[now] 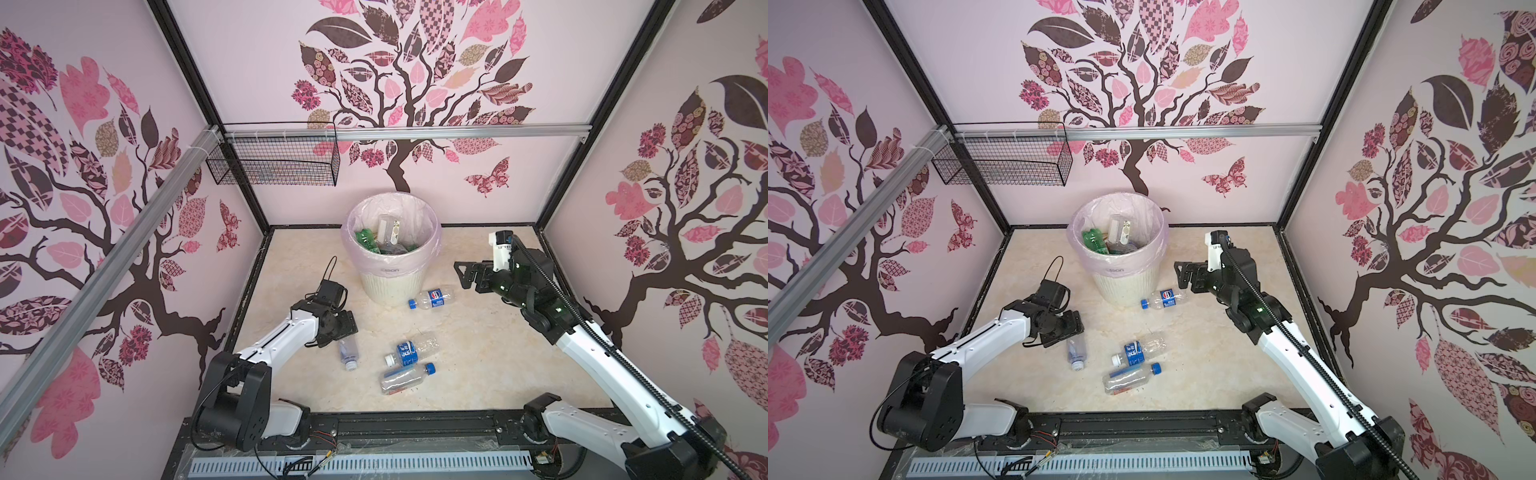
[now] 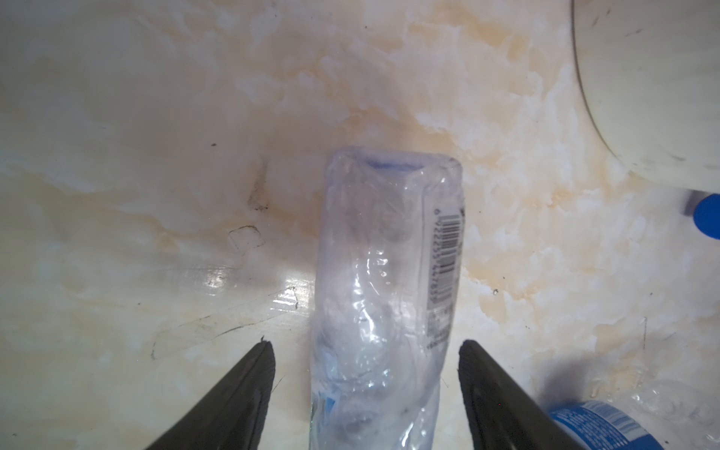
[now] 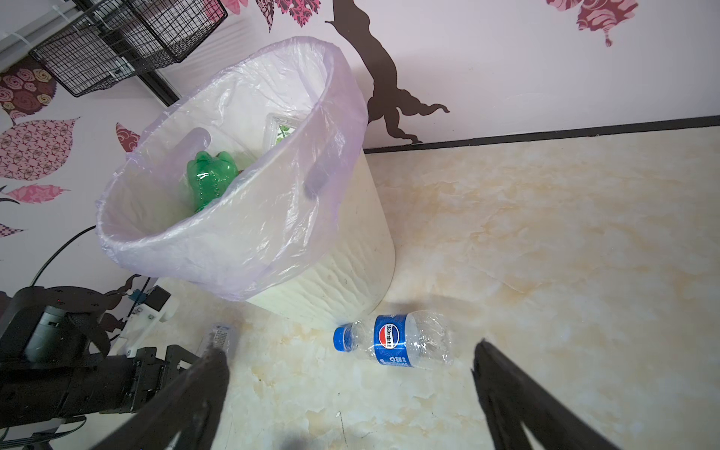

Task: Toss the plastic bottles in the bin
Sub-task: 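Close the left gripper on the clear bottle and lift it, then carry the clear bottle with the left gripper over the bin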

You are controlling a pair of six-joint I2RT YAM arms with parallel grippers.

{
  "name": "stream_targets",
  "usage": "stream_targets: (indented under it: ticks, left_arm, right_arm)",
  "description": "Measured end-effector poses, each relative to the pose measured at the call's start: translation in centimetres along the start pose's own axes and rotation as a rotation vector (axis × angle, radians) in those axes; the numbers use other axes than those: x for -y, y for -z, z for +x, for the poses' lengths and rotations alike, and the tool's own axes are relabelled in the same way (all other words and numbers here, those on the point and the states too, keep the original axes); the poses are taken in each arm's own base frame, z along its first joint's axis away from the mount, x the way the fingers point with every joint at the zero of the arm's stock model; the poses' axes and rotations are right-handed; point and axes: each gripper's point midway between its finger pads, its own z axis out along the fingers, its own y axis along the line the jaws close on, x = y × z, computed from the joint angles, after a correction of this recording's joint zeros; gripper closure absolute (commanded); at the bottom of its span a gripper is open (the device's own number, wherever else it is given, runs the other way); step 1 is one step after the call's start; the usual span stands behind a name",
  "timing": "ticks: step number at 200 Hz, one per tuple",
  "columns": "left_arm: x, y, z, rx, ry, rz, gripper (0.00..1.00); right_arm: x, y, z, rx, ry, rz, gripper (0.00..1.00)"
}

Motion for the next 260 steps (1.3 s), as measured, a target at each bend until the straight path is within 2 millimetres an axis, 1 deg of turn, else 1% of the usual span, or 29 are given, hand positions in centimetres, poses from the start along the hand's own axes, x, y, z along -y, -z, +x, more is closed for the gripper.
stream_targets:
  ticks: [32, 61, 69, 87, 104, 131, 154, 174, 223, 260]
  left_arm:
    - [-0.1, -1.4, 1.2, -0.046, -0.023, -0.015, 0.31]
    - [0.0, -2.7, 2.2, -0.079, -0.067, -0.056, 0.46]
    - [0.0, -2.8, 2.2, -0.076, -0.076, -0.063, 0.48]
    - [0.1, -2.7, 2.1, -0.066, -0.075, -0.068, 0.51]
    - [0.0, -2.5, 1.9, -0.056, -0.077, -0.075, 0.51]
    - [-0.2, -1.8, 1.5, -0.027, -0.079, -0.08, 0.51]
    - [0.5, 0.0, 0.6, 0.031, -0.083, -0.046, 0.5]
    - [1.3, 2.0, -0.8, 0.112, -0.087, -0.009, 0.49]
    - [2.8, 8.1, -4.6, 0.338, -0.128, 0.043, 0.49]
    - [3.3, 12.9, -6.2, 0.498, -0.161, 0.093, 0.48]
  right_arm:
    - [0.0, 0.1, 0.2, -0.002, -0.003, -0.001, 0.0]
    - [0.0, 0.1, 0.1, -0.002, -0.003, -0.001, 0.0]
    - [0.0, 0.1, 0.1, -0.002, -0.003, 0.0, 0.0]
    - [0.1, 0.1, 0.2, -0.003, -0.003, 0.001, 0.0]
    - [0.1, 0.0, 0.3, -0.005, -0.003, 0.002, 0.0]
    - [0.6, -0.2, 1.2, -0.022, -0.005, 0.013, 0.0]
    - [1.1, -0.4, 2.1, -0.04, -0.006, 0.03, 0.0]
    - [1.3, -0.5, 2.2, -0.042, -0.006, 0.037, 0.0]
    - [1.6, -0.5, 2.5, -0.053, 0.002, 0.057, 0.0]
    - [2.0, -1.0, 3.3, -0.085, 0.001, 0.069, 0.0]
